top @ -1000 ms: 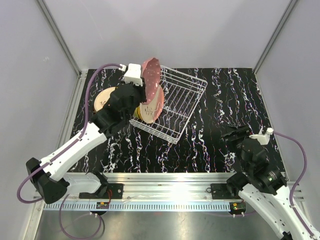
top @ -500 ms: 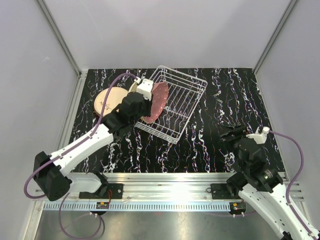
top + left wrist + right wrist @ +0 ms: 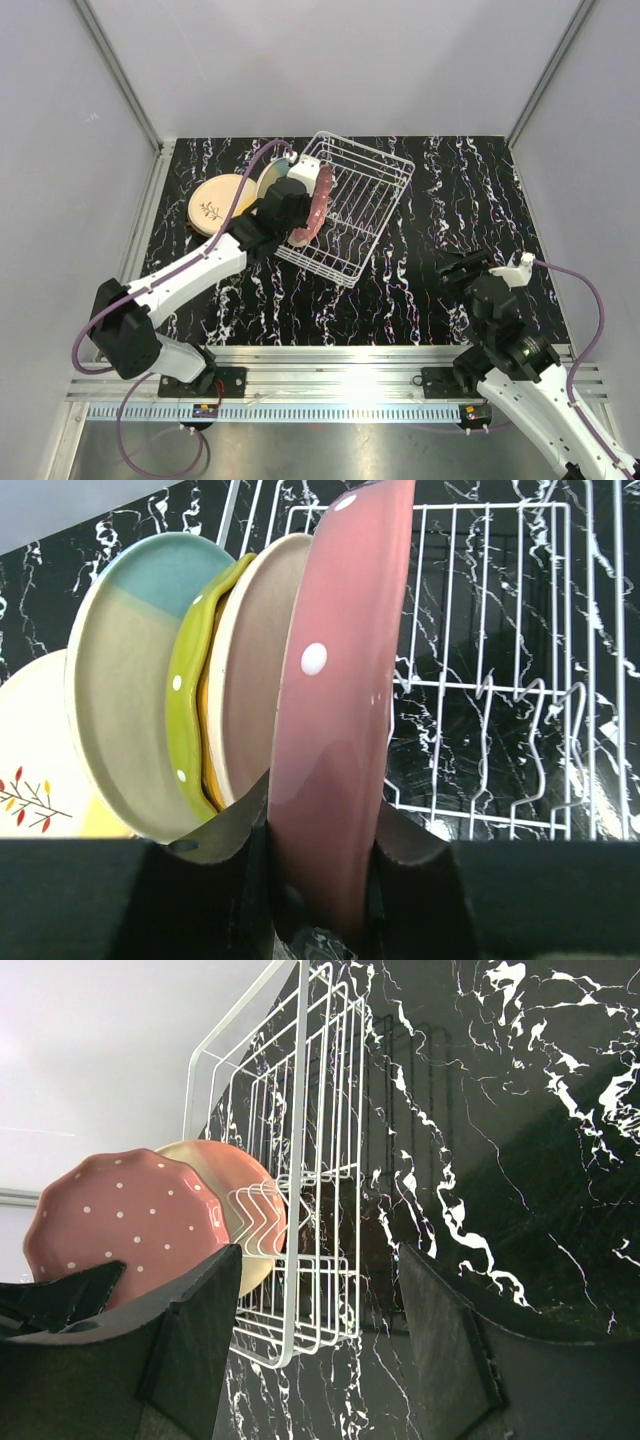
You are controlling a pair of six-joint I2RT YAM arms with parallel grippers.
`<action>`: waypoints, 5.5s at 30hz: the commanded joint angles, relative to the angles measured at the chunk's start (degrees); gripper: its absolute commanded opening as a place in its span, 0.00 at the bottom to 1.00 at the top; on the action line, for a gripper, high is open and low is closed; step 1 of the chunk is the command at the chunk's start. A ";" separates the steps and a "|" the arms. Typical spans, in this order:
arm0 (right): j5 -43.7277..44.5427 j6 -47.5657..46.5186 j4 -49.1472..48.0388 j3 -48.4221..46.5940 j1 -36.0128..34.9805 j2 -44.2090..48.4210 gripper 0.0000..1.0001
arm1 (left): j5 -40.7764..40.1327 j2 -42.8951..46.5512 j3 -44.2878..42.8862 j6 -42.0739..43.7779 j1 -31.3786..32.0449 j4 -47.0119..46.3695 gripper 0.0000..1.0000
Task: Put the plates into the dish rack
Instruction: Insert the plate into the dish rack, then grab a plate with the left arm
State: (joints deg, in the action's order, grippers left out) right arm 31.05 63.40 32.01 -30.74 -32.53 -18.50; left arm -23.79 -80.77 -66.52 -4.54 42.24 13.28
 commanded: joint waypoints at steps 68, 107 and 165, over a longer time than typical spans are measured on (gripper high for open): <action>1.21 -1.43 1.83 1.39 0.01 2.07 0.73 | 18.22 16.53 -1.69 -26.03 -34.31 11.60 0.98; 8.24 -27.54 -8.54 4.02 0.01 0.14 0.47 | 19.13 -17.40 -2.56 -30.01 -52.26 5.53 0.61; 6.83 -26.22 -4.06 2.09 0.02 1.54 0.44 | 2.52 -4.05 9.48 -35.37 -49.45 11.87 0.00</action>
State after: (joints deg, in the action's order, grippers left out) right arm 37.89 36.95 28.73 -26.87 -32.53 -16.51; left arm -17.32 -88.82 -58.78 -38.98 -7.20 25.15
